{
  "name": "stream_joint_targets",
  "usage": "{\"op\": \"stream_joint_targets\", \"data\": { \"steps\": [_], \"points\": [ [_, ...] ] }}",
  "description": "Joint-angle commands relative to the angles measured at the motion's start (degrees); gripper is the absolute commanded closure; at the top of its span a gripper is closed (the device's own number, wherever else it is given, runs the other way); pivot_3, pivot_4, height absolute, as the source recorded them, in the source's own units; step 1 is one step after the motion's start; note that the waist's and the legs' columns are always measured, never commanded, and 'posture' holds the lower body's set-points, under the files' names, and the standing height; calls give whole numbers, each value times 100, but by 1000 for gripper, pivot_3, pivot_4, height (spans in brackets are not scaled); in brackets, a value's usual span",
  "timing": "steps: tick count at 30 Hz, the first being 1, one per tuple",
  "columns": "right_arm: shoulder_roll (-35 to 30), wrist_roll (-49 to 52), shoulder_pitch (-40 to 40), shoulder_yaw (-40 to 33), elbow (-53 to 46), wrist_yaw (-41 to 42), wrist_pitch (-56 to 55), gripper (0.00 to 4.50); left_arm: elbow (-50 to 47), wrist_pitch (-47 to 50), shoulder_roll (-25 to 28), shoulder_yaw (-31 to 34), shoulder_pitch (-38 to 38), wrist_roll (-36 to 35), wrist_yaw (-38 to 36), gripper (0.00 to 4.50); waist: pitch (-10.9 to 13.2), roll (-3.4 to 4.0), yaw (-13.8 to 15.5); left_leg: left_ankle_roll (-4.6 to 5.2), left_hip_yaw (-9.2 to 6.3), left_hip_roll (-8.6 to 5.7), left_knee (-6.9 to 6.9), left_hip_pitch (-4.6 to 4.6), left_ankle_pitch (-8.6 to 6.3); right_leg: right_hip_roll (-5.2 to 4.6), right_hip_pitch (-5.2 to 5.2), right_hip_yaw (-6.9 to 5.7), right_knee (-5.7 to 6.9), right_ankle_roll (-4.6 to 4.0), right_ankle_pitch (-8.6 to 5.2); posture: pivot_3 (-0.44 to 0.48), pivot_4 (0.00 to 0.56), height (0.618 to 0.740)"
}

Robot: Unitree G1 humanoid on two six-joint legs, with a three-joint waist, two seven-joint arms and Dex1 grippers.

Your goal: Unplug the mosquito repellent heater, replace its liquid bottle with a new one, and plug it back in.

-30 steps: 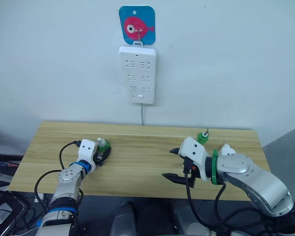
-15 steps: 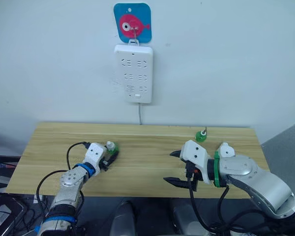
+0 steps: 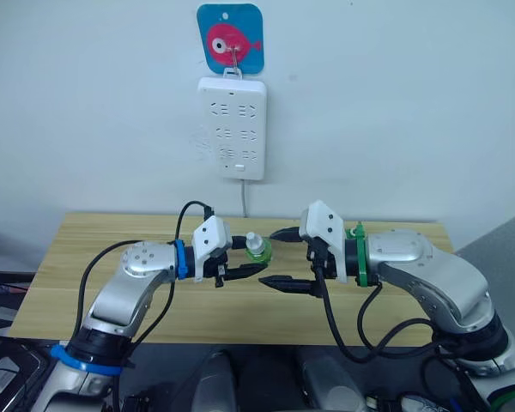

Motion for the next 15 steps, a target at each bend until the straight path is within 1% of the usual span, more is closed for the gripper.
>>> {"op": "stream_joint_targets", "data": {
  "steps": [1, 7, 13, 15],
  "points": [
    [173, 69, -165, 41, 110, -39, -29, 139, -174, 83, 66, -90, -130, -98, -228, 2287, -4, 1, -9, 0, -3, 1, 0, -1, 0, 0, -2, -5, 2, -2, 1, -180, 145, 740],
    [509, -54, -278, 107, 470, -223, -83, 139, -140, 75, 81, -104, -176, -63, -403, 2287, -12, 4, -21, -2, -32, 3, 1, -9, 2, -2, -4, -45, 12, -6, 2, -174, 133, 740],
    [617, -185, -276, 196, 682, -287, -266, 139, -224, 95, 34, -41, -137, -145, -405, 2287, -23, 4, -20, -15, -49, 0, 4, -12, 10, -9, -1, -70, 19, -8, 3, -166, 127, 740],
    [635, -250, -274, 224, 745, -296, -346, 530, -206, 69, 6, -20, -135, -167, -392, 2287, -32, 3, -19, -18, -53, 0, 5, -12, 11, -9, -1, -75, 22, -8, 3, -166, 126, 740]
  ]
}}
